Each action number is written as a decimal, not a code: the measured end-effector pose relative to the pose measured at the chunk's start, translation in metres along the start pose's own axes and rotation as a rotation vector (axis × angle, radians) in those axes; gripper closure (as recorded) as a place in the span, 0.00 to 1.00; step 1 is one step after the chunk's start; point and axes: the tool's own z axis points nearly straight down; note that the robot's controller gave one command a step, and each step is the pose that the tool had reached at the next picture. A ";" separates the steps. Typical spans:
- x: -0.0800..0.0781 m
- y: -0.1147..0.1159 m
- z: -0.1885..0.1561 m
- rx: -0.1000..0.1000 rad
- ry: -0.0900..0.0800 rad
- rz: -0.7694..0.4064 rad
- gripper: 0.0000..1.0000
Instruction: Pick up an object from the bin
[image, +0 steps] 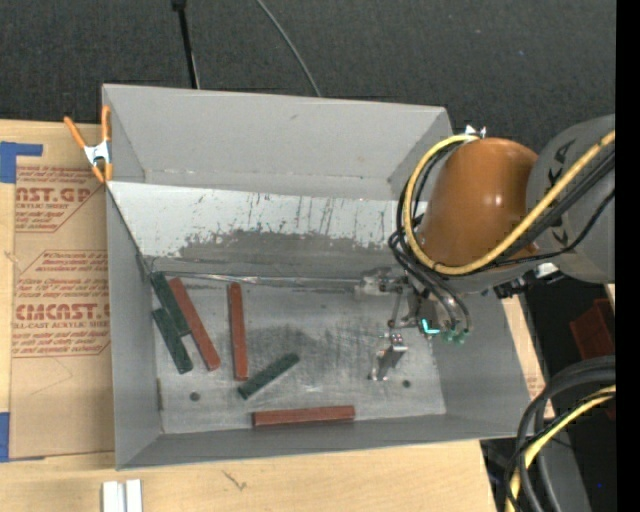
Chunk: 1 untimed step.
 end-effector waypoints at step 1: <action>-0.002 0.000 -0.004 0.000 -0.008 0.000 0.00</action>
Offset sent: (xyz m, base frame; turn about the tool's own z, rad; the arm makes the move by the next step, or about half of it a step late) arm -0.0119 0.0760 -0.1234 0.1097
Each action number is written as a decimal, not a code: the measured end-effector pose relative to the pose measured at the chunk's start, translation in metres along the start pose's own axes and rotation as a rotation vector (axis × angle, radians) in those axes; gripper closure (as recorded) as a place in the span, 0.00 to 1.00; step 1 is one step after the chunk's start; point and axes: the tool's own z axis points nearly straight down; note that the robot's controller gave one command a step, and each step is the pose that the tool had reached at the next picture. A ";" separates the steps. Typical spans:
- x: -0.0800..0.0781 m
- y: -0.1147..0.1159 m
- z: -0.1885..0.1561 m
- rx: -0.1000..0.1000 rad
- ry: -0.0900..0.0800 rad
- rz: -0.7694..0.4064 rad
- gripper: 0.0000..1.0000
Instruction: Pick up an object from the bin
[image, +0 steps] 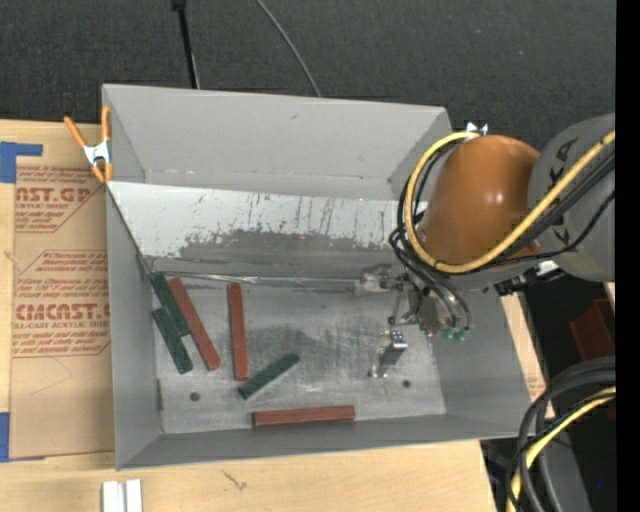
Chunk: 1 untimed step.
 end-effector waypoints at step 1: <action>0.005 0.034 0.056 -0.001 -0.006 0.053 0.00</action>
Offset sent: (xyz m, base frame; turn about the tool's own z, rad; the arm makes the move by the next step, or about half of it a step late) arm 0.0309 0.0790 -0.0788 0.1133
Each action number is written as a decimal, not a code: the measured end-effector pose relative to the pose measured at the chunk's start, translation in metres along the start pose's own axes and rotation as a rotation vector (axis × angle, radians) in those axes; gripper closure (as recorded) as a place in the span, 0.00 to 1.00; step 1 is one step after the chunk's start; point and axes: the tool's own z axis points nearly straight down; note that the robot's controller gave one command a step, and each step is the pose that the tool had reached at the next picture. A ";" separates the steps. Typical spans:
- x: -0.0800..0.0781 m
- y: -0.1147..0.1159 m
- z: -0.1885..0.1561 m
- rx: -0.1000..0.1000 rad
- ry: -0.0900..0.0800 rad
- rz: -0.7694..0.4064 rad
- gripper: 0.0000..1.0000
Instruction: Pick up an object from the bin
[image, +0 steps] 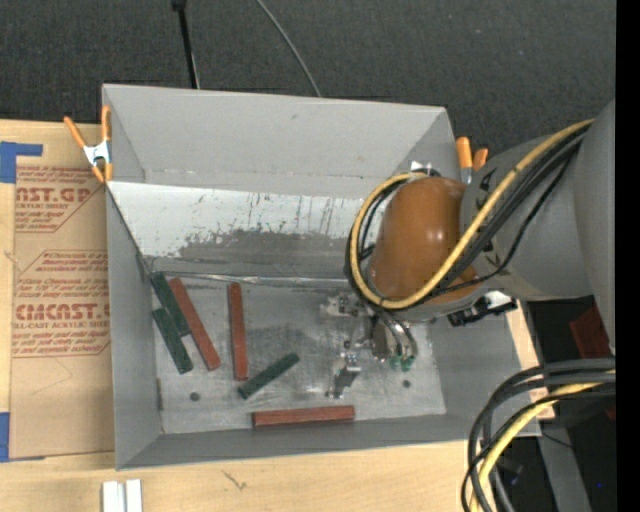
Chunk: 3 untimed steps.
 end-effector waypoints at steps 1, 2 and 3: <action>-0.032 0.047 0.025 0.001 0.009 0.060 0.00; 0.009 -0.002 0.069 -0.001 0.014 -0.087 1.00; 0.003 -0.002 0.069 -0.002 -0.009 -0.085 0.00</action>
Offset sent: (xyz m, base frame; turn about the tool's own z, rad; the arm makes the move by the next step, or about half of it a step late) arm -0.0077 -0.0032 -0.0717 -0.0860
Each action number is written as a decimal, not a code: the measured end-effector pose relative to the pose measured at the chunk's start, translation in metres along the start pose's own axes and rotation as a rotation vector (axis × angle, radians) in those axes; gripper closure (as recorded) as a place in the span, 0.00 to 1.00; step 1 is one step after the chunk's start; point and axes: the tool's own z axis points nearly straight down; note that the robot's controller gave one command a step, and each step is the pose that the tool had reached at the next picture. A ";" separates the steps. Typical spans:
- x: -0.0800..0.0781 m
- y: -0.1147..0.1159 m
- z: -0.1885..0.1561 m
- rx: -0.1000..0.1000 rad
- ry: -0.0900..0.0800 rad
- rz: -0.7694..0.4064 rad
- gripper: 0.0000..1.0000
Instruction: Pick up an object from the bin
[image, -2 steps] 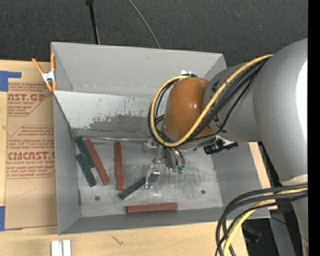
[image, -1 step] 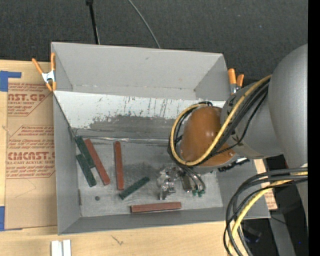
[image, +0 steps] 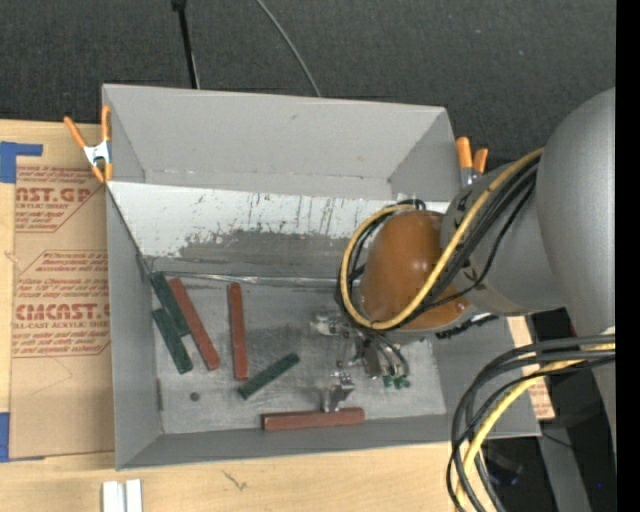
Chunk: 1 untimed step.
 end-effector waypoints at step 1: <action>0.000 0.000 0.000 0.000 0.001 0.000 0.00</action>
Offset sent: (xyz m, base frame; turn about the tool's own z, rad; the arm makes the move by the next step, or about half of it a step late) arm 0.0397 0.0978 0.0165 -0.1115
